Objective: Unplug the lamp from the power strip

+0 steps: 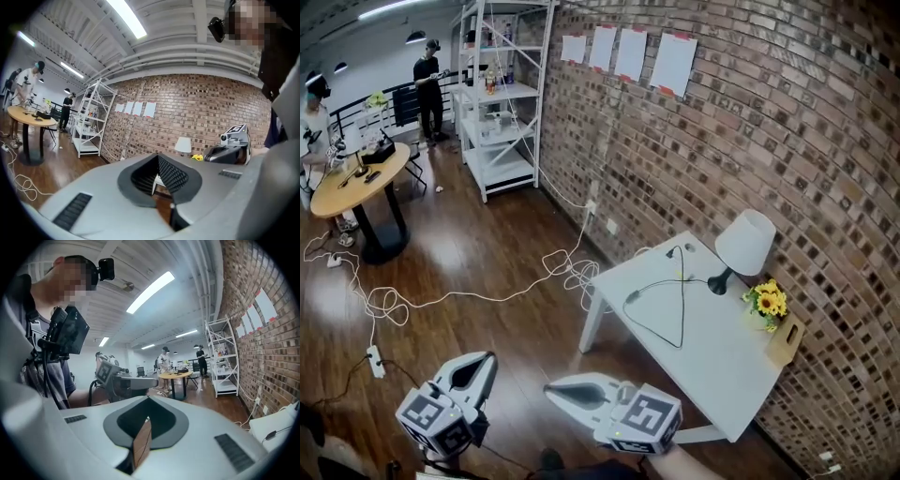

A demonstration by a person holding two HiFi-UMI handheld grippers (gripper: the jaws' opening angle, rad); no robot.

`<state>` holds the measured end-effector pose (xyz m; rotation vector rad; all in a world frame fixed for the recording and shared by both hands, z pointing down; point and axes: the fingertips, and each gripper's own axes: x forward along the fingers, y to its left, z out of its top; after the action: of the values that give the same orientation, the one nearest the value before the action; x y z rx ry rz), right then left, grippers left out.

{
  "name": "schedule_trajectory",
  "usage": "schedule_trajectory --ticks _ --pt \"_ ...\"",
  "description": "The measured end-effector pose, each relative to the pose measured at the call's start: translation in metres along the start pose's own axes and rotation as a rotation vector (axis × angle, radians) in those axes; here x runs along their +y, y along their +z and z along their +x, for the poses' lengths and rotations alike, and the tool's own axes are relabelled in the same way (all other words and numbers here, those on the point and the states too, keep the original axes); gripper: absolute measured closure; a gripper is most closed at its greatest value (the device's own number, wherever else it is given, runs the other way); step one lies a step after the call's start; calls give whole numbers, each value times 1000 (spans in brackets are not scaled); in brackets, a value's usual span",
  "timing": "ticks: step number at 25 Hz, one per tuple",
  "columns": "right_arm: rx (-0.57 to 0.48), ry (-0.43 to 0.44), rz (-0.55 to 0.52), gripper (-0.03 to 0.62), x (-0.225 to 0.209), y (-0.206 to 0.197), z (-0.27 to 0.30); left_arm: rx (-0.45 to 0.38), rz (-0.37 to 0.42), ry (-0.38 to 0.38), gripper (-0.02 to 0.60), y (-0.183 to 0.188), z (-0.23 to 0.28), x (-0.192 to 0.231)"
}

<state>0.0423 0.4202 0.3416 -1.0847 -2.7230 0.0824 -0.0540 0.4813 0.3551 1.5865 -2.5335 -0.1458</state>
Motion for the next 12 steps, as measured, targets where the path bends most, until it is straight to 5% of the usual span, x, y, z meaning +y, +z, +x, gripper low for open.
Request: schedule_trajectory --ticks 4,12 --pt "12 -3 9 594 1 -1 3 6 -53 -5 568 -5 -2 -3" --pt "13 17 8 594 -5 -6 6 17 -16 -10 568 -6 12 -6"
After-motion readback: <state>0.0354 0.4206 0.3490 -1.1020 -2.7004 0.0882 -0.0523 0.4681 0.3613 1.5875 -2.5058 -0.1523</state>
